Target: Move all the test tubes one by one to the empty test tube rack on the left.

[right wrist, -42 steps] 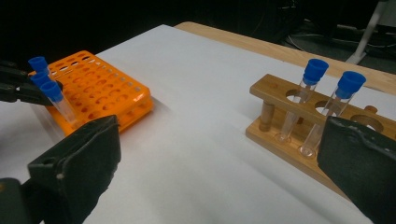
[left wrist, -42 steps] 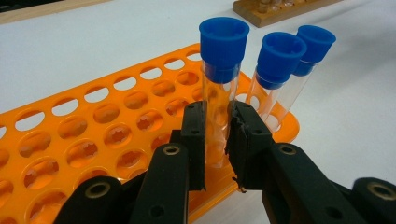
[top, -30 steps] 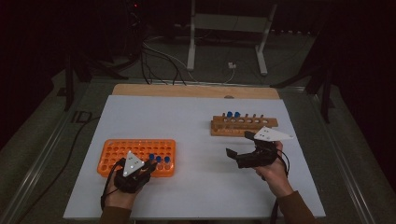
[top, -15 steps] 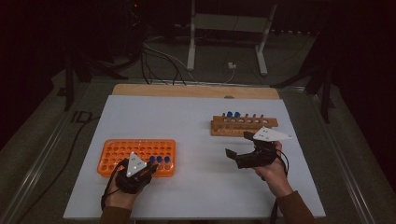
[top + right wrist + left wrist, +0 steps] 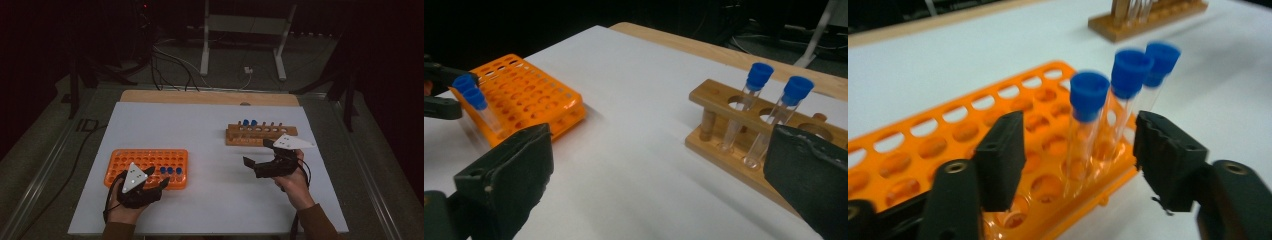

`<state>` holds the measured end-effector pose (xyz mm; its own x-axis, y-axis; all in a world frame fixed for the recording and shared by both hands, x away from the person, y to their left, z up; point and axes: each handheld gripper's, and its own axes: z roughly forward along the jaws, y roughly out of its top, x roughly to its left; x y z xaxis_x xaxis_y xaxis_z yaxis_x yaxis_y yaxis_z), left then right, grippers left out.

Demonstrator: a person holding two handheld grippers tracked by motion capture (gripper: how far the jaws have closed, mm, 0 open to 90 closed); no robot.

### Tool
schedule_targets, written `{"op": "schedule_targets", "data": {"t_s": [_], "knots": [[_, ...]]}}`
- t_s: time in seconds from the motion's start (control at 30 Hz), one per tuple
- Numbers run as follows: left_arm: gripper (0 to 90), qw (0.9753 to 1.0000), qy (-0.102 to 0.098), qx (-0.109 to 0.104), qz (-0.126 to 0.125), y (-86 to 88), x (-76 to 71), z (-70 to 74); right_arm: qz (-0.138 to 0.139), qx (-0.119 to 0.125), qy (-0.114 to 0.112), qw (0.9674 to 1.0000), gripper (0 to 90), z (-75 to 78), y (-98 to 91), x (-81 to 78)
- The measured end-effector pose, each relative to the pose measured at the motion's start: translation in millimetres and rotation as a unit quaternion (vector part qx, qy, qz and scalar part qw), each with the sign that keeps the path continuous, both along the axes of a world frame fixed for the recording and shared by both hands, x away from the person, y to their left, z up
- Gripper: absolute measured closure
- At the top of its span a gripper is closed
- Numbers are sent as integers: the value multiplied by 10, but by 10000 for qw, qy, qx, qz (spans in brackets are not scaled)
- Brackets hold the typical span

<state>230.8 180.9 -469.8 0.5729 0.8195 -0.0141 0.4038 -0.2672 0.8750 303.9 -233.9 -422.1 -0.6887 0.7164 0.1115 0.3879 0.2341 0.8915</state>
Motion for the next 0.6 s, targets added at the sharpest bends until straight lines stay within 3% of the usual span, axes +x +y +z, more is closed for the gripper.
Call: {"op": "schedule_targets", "data": {"t_s": [0.33, 0.5, 0.6], "knots": [[161, 9980, -274, -419, 376, 94, -12, 76, -132, -8, 7, 9999, 2, 36, -2, 112], [24, 9966, -312, -450, 608, 119, 0, 94, -222, -10, -9, 9998, 7, 88, 5, 185], [8, 9956, -377, -514, 686, 126, -4, 101, -306, 10, -22, 9995, 16, 116, 0, 236]]}}
